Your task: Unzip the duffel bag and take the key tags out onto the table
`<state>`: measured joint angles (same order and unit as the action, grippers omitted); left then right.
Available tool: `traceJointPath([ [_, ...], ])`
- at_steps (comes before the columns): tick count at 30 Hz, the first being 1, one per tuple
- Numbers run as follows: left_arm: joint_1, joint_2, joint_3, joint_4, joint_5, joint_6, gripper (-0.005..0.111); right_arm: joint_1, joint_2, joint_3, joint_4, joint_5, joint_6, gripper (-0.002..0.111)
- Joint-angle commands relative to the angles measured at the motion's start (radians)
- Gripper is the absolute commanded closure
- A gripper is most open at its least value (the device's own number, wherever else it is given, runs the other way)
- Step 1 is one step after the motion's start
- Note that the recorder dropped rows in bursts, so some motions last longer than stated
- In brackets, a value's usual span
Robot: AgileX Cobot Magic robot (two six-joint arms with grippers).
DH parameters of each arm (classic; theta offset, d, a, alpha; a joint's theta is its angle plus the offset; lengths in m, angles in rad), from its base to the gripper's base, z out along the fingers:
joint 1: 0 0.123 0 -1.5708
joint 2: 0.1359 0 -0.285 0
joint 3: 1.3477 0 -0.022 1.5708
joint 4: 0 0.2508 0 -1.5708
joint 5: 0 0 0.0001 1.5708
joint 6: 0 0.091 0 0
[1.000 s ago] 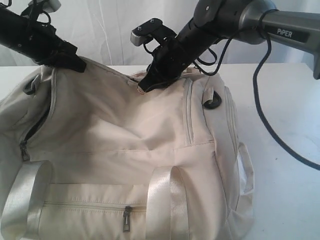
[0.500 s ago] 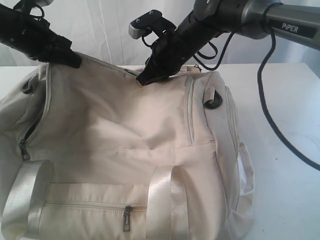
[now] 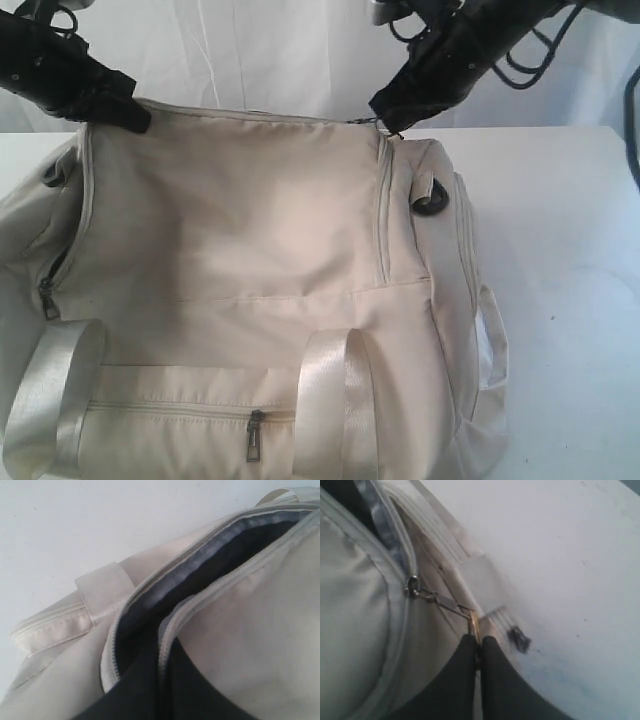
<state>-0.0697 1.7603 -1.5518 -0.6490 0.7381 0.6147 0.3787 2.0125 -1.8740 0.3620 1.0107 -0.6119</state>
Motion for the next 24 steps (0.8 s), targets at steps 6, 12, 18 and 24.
traceJointPath([
  [6,0.009,-0.015,-0.006,0.08,-0.043,-0.06,0.107,-0.068,-0.252,0.073,-0.198,0.201,0.233,0.108],
  [12,0.009,-0.015,-0.006,0.08,-0.061,-0.062,0.107,-0.027,-0.419,0.266,-0.188,0.21,0.283,0.108],
  [18,0.009,-0.015,-0.006,0.08,-0.08,-0.065,0.107,0.043,-0.579,0.43,-0.14,0.169,0.329,0.108],
  [24,0.009,-0.015,-0.006,0.08,-0.085,-0.065,0.107,0.137,-0.66,0.635,-0.043,0.152,0.329,0.108],
])
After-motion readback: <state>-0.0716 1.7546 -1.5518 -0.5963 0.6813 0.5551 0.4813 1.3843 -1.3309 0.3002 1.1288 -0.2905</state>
